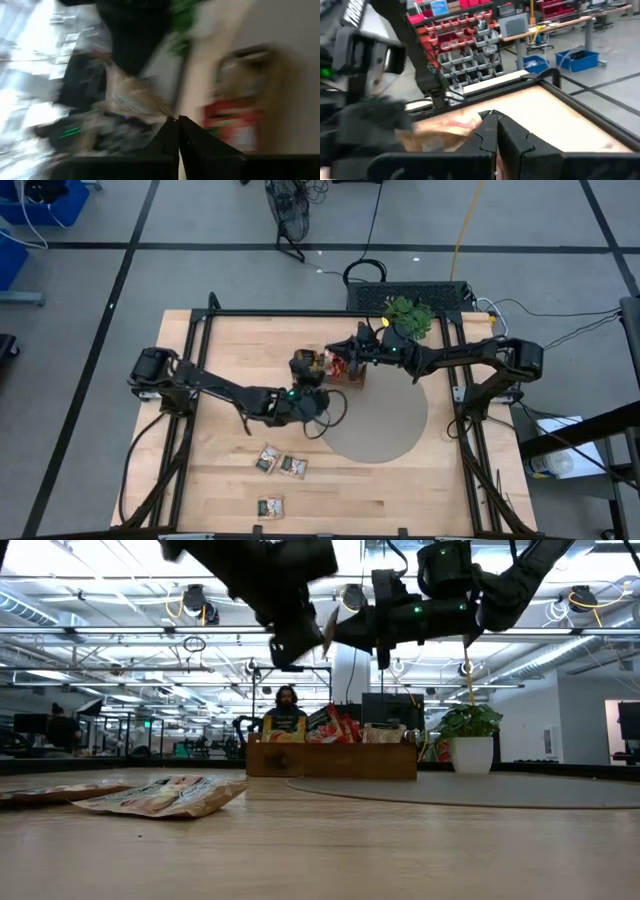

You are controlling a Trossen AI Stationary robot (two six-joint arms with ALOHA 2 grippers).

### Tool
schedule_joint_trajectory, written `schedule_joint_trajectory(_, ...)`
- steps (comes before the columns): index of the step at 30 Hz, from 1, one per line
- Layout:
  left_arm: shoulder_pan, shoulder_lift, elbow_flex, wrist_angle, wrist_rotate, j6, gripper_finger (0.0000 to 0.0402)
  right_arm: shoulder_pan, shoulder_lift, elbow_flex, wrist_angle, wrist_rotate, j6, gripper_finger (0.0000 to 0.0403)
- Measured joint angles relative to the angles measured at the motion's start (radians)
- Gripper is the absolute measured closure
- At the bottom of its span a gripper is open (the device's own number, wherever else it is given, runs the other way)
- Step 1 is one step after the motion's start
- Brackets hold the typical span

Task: Pick & Place Tea
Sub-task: Put the brown tea bag into the right section of the wooden organizer

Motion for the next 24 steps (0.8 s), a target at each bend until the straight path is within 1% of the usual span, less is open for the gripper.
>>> schedule_joint_trajectory(2, -0.013, -0.041, 0.0, -0.089, 0.119, -0.109, 0.0392, 0.007, -0.034, -0.001, -0.015, 0.021, -0.024, 0.0403)
schedule_joint_trajectory(3, -0.015, -0.063, 0.0, -0.13, 0.196, -0.157, 0.0392, 0.012, -0.05, 0.001, -0.006, 0.042, -0.044, 0.0403)
schedule_joint_trajectory(5, -0.01, -0.118, 0.0, -0.222, 0.37, -0.245, 0.0392, 0.027, -0.1, 0.002, -0.062, 0.056, -0.081, 0.0403)
schedule_joint_trajectory(7, 0.006, -0.155, 0.001, -0.253, 0.485, -0.313, 0.0392, 0.047, -0.143, 0.0, -0.102, 0.045, -0.102, 0.0403)
schedule_joint_trajectory(8, 0.012, -0.171, 0.001, -0.267, 0.523, -0.341, 0.0392, 0.057, -0.165, 0.0, -0.123, 0.04, -0.11, 0.0403)
schedule_joint_trajectory(10, 0.013, -0.194, -0.006, -0.279, 0.552, -0.356, 0.0392, 0.078, -0.208, 0.0, -0.152, 0.049, -0.131, 0.0403)
schedule_joint_trajectory(12, 0.011, -0.197, -0.005, -0.264, 0.557, -0.337, 0.0392, 0.107, -0.233, 0.001, -0.182, 0.091, -0.164, 0.0403)
schedule_joint_trajectory(15, 0.008, -0.205, -0.007, -0.281, 0.572, -0.333, 0.0392, 0.15, -0.276, 0.0, -0.287, 0.113, -0.233, 0.0403)
schedule_joint_trajectory(18, 0.016, -0.207, -0.006, -0.299, 0.649, -0.344, 0.0392, 0.174, -0.345, 0.001, -0.443, 0.121, -0.289, 0.0403)
schedule_joint_trajectory(22, 0.044, -0.226, -0.007, -0.294, 0.824, -0.368, 0.0392, 0.21, -0.412, 0.021, -0.708, 0.232, -0.321, 0.0403)
schedule_joint_trajectory(24, 0.069, -0.23, -0.004, -0.248, 0.881, -0.373, 0.0392, 0.223, -0.427, 0.05, -0.82, 0.283, -0.331, 0.0403)
